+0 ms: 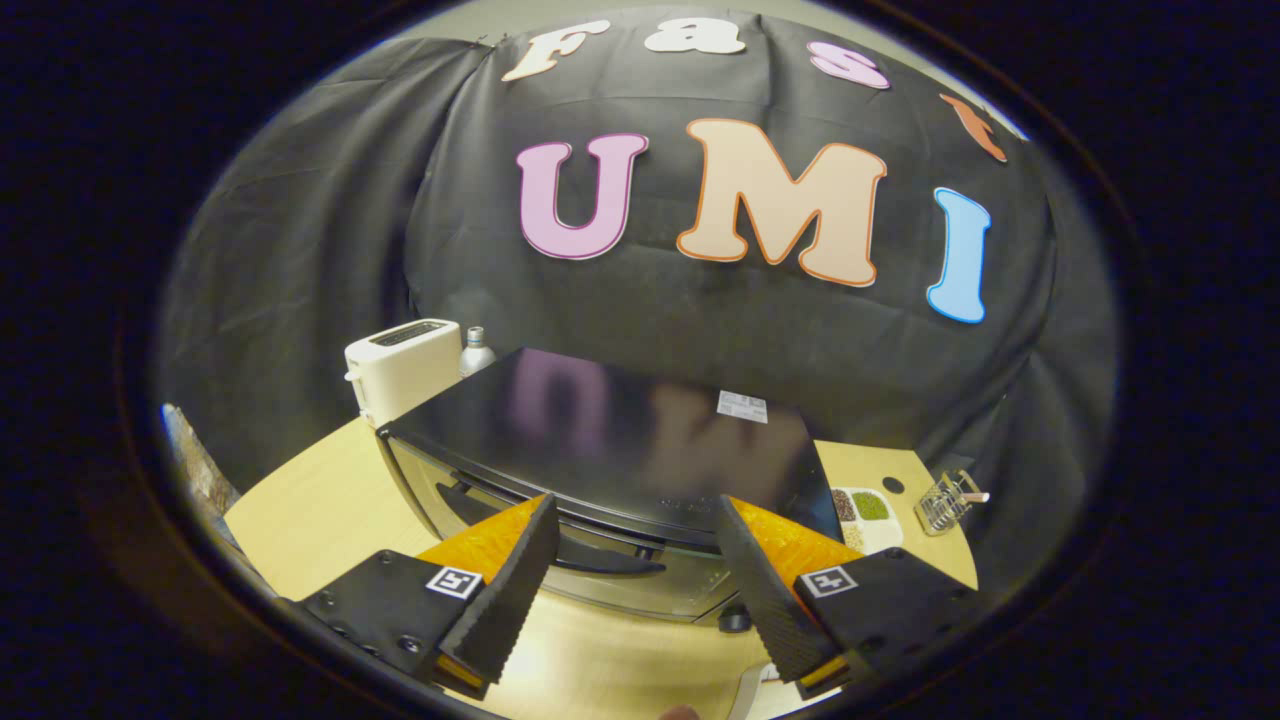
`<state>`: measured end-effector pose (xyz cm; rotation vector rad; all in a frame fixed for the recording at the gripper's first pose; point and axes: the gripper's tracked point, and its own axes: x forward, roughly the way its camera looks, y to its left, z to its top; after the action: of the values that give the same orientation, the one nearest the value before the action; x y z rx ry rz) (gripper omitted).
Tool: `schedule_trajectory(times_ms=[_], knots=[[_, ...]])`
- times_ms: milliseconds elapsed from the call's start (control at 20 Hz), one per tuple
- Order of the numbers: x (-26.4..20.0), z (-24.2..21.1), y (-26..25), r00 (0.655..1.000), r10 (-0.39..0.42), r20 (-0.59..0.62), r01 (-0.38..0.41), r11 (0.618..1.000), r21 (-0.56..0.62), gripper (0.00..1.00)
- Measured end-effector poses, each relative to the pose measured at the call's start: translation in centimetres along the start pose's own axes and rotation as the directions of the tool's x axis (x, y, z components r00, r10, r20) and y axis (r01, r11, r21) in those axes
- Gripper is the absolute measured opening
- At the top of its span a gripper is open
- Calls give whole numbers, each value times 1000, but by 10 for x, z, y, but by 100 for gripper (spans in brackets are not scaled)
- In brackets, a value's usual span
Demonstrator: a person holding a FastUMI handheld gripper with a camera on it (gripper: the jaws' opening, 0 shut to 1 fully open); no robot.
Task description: Open the toaster oven, put the food inside, and close the toaster oven door.
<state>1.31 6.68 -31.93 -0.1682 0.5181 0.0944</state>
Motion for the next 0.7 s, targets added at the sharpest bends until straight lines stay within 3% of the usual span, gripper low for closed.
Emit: schedule_trajectory(times_ms=[700], knots=[[-34,-32,9,995,68,-69,-62,994,86,99]])
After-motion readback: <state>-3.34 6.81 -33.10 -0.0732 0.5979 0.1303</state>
